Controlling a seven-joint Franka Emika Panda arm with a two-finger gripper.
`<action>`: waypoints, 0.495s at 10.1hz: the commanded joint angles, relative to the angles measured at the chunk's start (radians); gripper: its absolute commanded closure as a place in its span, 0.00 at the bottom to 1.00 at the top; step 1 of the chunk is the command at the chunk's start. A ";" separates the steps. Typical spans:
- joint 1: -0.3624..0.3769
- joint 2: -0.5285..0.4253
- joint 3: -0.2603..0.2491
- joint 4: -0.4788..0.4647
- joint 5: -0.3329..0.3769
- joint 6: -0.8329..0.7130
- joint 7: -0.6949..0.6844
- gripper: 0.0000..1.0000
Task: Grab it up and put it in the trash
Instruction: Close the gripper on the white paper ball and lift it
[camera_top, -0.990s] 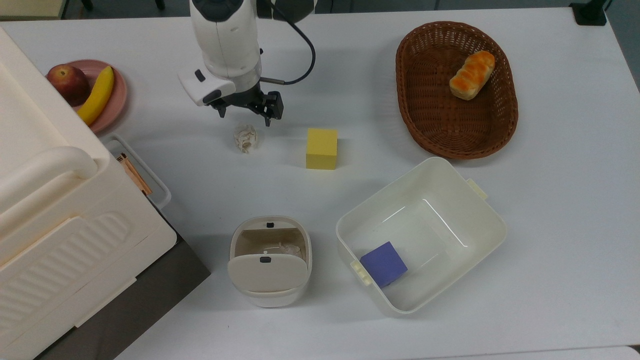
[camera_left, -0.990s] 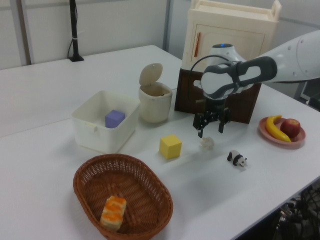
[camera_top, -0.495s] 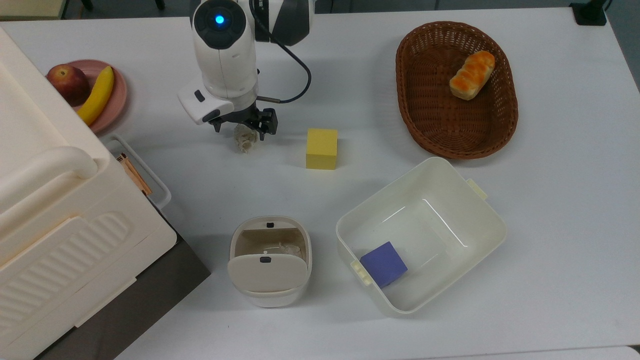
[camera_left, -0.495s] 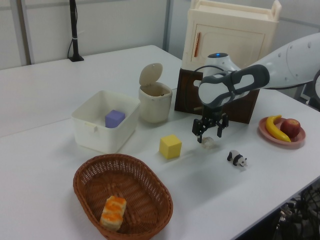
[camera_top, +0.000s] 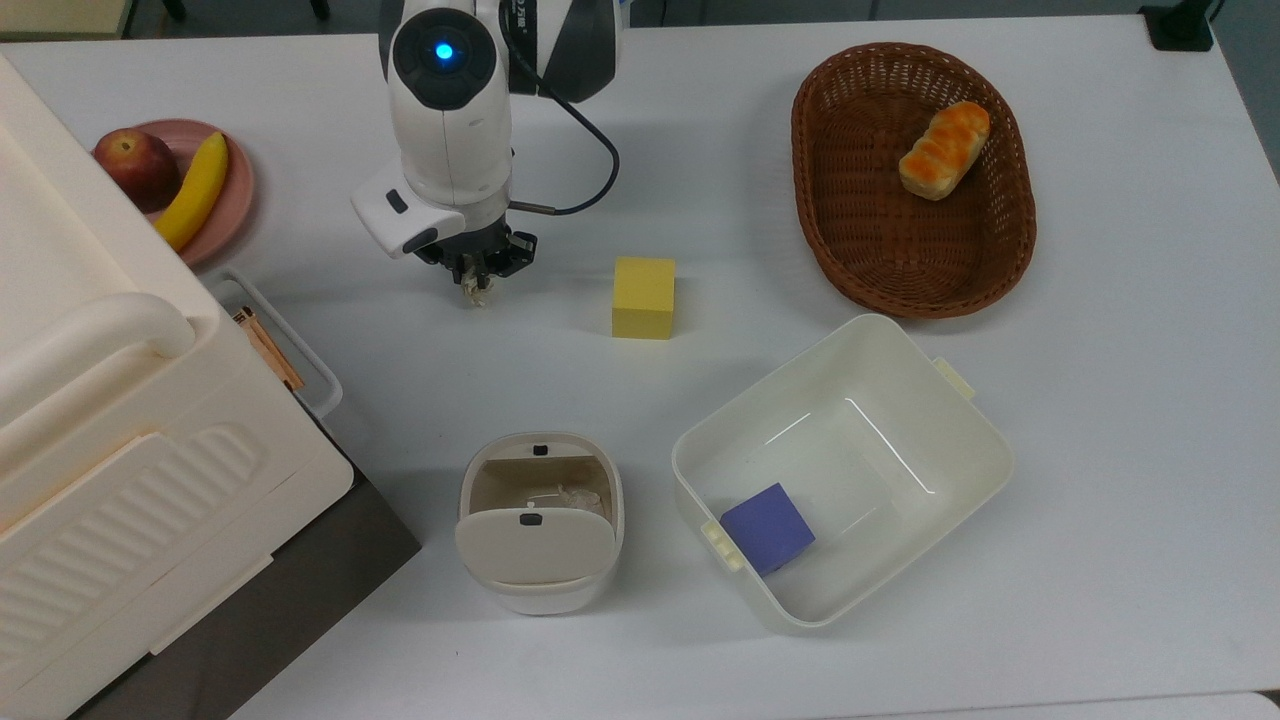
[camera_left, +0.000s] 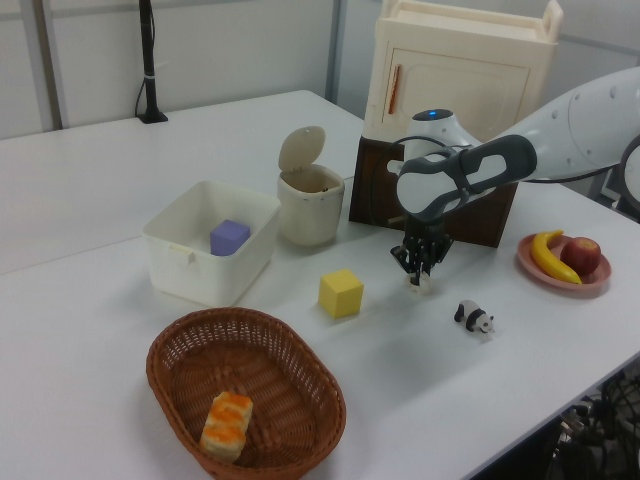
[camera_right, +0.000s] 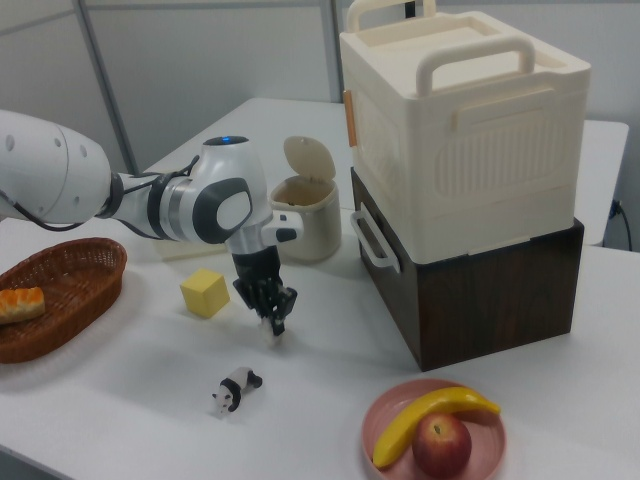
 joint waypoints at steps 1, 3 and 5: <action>0.008 -0.005 0.004 0.113 0.003 0.017 0.028 1.00; 0.015 -0.009 0.056 0.243 0.009 0.022 0.063 1.00; 0.015 0.002 0.078 0.316 0.005 0.031 0.051 1.00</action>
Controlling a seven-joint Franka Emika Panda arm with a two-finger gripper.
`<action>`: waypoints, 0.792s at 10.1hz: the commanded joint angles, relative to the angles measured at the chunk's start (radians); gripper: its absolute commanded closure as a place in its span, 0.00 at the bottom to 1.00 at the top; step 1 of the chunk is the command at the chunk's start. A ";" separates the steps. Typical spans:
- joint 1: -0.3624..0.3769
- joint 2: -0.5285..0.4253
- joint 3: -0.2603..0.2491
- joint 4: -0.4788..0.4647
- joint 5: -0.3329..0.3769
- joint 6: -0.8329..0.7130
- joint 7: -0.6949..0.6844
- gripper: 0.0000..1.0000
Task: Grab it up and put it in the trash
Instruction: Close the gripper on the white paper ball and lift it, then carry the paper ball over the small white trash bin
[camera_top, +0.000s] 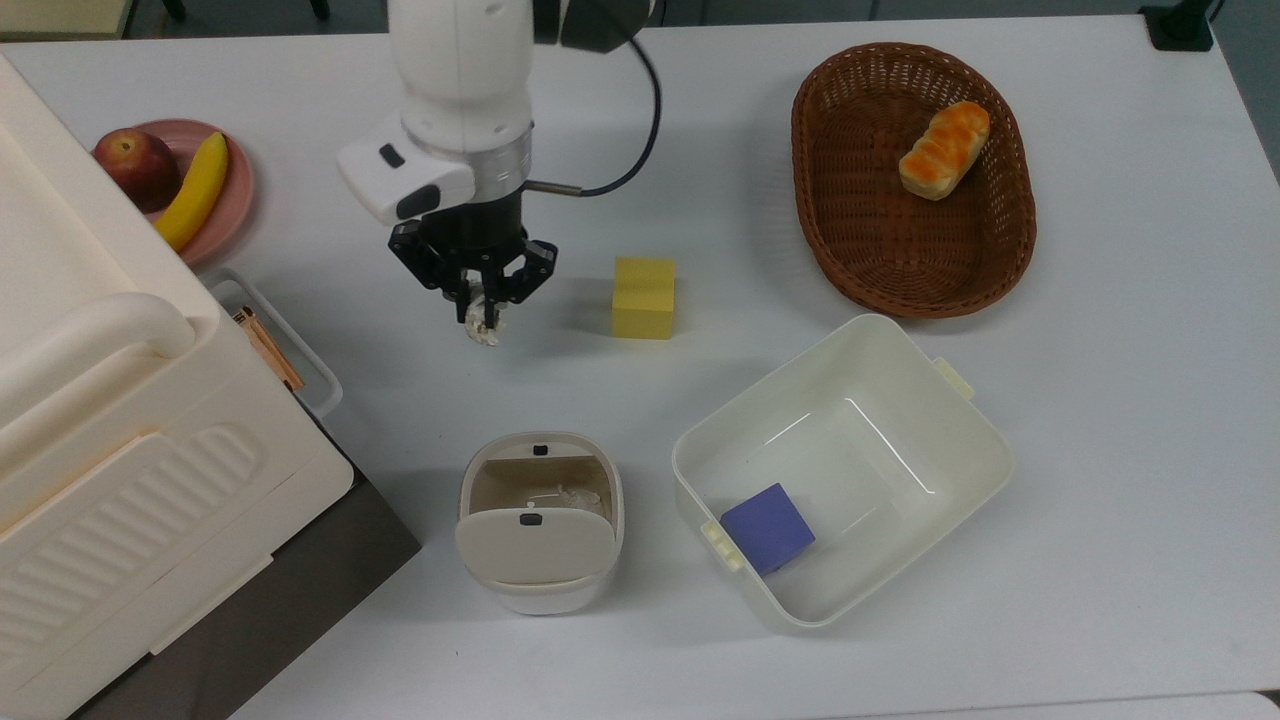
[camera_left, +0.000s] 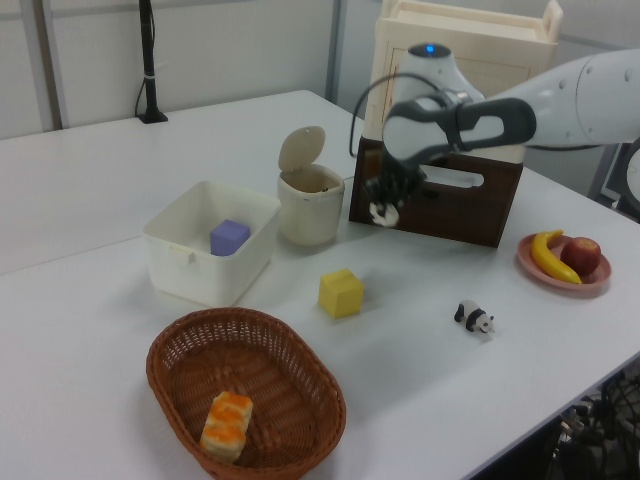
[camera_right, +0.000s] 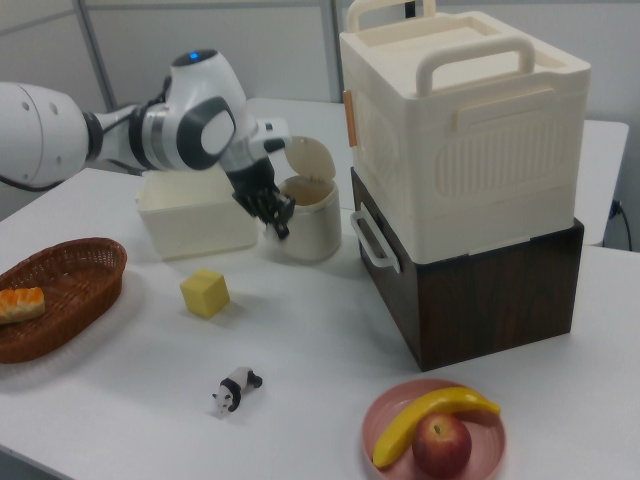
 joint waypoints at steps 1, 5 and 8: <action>0.007 0.011 0.020 0.083 0.004 0.068 0.011 1.00; 0.006 0.116 0.020 0.147 -0.012 0.318 0.019 1.00; 0.018 0.208 0.016 0.236 -0.013 0.403 0.014 1.00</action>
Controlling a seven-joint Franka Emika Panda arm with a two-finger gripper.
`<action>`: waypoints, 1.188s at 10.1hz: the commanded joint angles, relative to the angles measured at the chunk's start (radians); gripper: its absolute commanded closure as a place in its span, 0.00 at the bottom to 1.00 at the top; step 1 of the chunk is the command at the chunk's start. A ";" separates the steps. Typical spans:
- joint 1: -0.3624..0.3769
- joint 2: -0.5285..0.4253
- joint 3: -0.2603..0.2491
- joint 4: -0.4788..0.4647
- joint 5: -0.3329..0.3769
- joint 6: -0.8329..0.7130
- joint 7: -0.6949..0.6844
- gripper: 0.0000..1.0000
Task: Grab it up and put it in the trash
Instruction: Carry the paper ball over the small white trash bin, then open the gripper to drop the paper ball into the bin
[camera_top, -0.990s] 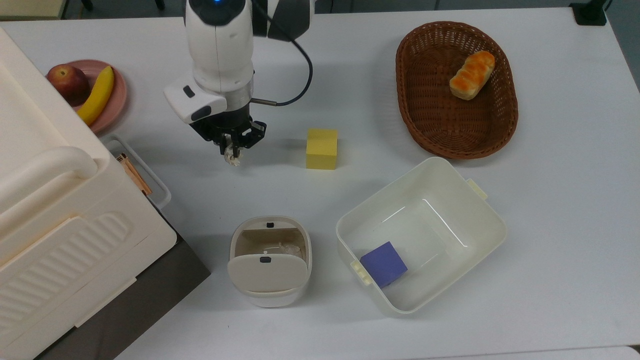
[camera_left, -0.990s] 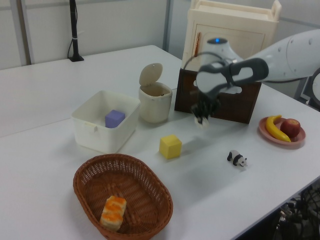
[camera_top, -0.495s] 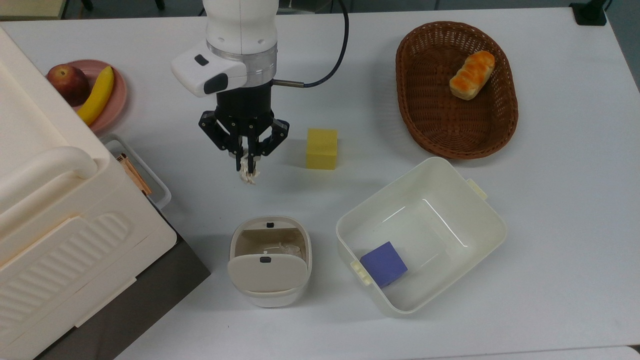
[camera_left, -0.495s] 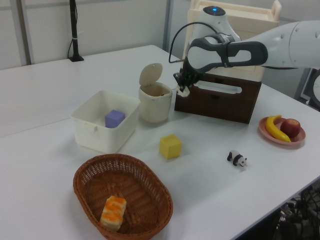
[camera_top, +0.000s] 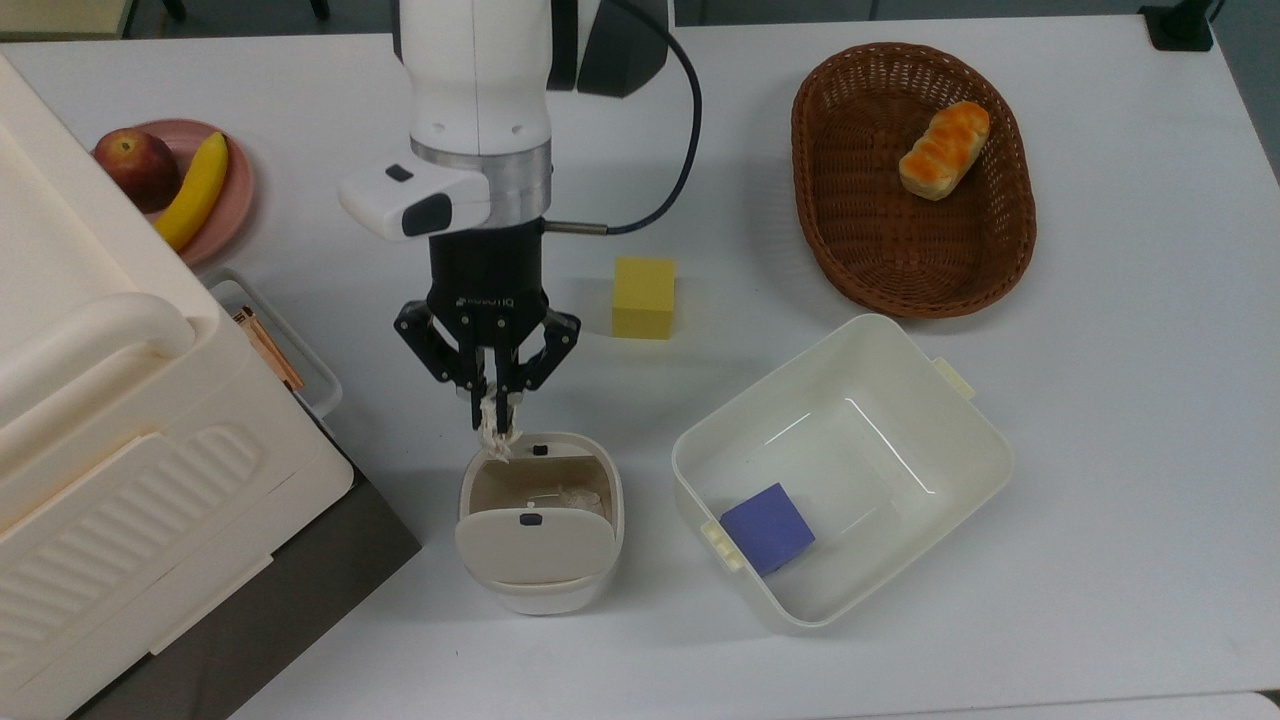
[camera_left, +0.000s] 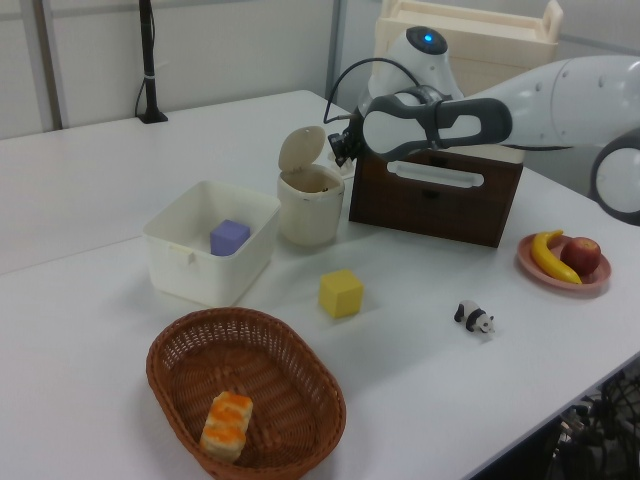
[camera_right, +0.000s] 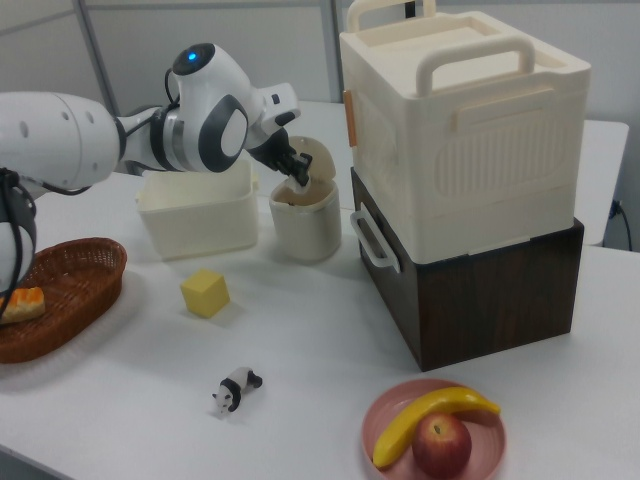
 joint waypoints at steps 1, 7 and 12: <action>0.013 0.085 -0.005 0.089 -0.011 0.099 0.013 0.98; 0.030 0.102 -0.005 0.080 -0.063 0.136 0.012 0.00; 0.023 0.071 -0.002 0.068 -0.118 0.129 0.024 0.00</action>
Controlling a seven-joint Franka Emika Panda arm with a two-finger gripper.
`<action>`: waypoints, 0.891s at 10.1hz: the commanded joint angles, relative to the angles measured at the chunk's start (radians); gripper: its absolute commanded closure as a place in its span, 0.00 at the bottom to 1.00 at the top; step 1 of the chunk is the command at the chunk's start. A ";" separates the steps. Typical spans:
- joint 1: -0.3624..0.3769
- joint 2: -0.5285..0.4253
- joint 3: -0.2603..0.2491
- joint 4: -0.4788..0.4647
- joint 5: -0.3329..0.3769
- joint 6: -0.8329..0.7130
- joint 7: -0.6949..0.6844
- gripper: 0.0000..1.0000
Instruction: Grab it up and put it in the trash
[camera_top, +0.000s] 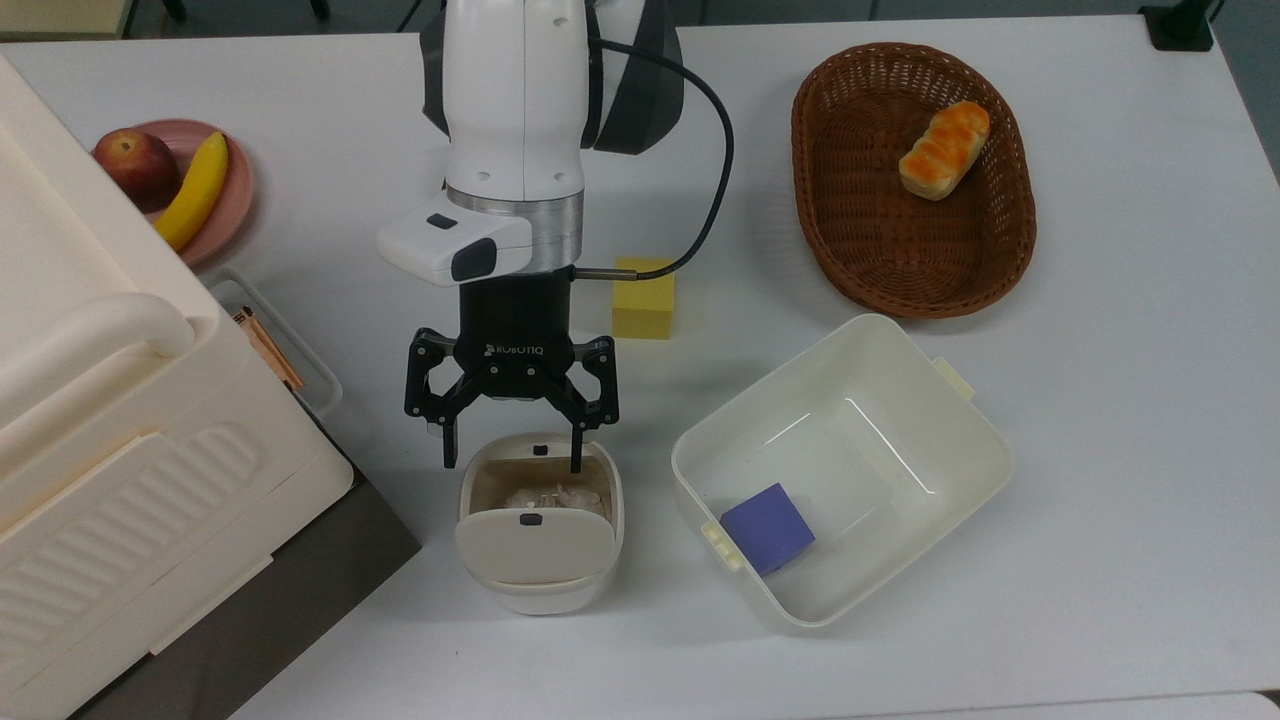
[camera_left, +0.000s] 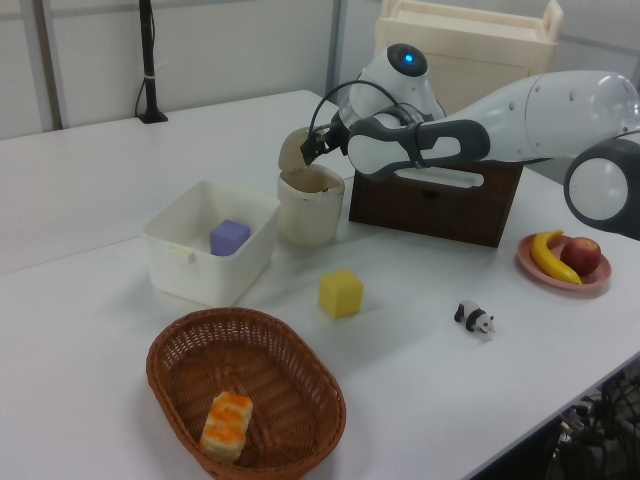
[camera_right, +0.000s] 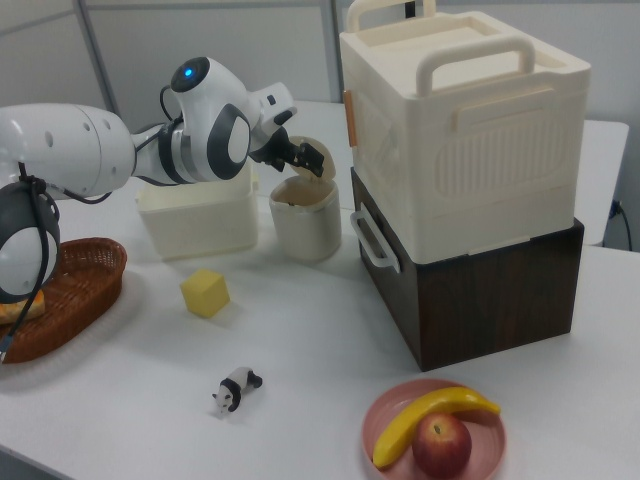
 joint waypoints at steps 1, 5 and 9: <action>-0.003 -0.067 -0.002 -0.042 -0.009 -0.008 0.029 0.00; 0.006 -0.261 0.002 -0.135 0.024 -0.386 0.032 0.00; 0.066 -0.432 -0.010 -0.177 0.113 -0.772 0.033 0.00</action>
